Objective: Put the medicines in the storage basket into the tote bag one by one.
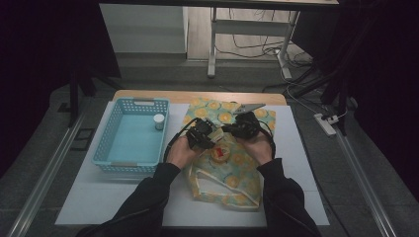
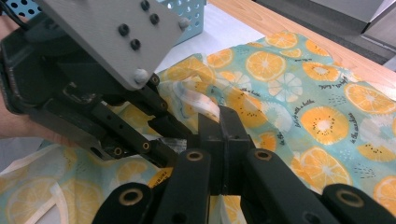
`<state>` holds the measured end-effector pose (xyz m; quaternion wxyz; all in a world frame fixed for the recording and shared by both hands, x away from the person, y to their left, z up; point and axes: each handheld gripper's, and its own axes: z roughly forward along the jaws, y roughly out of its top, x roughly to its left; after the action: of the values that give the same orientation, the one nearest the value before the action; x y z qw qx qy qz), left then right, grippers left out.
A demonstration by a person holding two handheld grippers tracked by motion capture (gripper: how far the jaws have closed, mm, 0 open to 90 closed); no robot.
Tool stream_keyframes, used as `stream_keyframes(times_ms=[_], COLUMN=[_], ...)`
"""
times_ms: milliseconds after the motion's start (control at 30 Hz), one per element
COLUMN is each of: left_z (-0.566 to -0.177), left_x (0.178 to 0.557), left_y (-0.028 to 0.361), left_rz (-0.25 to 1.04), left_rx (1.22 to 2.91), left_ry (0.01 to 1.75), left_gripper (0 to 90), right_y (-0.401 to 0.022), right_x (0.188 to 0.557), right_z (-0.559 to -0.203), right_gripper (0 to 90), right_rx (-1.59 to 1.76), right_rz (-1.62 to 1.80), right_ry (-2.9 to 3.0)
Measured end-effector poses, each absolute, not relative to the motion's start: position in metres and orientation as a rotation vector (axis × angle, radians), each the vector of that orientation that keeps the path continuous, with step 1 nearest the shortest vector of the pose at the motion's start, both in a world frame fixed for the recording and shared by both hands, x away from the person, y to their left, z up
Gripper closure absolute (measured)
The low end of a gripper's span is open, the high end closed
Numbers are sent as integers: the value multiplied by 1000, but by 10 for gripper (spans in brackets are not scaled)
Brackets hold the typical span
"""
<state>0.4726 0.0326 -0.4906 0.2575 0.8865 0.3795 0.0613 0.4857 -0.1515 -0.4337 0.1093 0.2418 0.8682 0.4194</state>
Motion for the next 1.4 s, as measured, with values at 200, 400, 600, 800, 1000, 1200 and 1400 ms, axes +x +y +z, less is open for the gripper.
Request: stream_keyframes(times_ms=[200,400,600,800,1000,1200,1400], left_z=[-490,-483,-479,-472,-462,-450,-442], left_x=[472,468,462,454,442,431,428], left_y=[36,38,43,51,57,60,70], left_rz=[153,153,78,21,-7,9,32], left_rx=[2377,2366,2315,2265,2221,2211,2184], left_ry=[1016,980,946,892,828,793,800], left_gripper=[682,623,552,433,352,284,218], right_y=[-152,-153,-155,-156,-155,-155,-155], right_x=[486,486,486,486,486,486,486], right_z=[-435,-433,-432,-431,-431,-431,-431], right_gripper=[899,899,899,899,899,899,899], right_rx=[710,712,716,715,713,712,709], right_rz=[1233,1246,1252,1257,1256,1254,1257], right_ry=[2546,2531,2526,2525,2528,2530,2530])
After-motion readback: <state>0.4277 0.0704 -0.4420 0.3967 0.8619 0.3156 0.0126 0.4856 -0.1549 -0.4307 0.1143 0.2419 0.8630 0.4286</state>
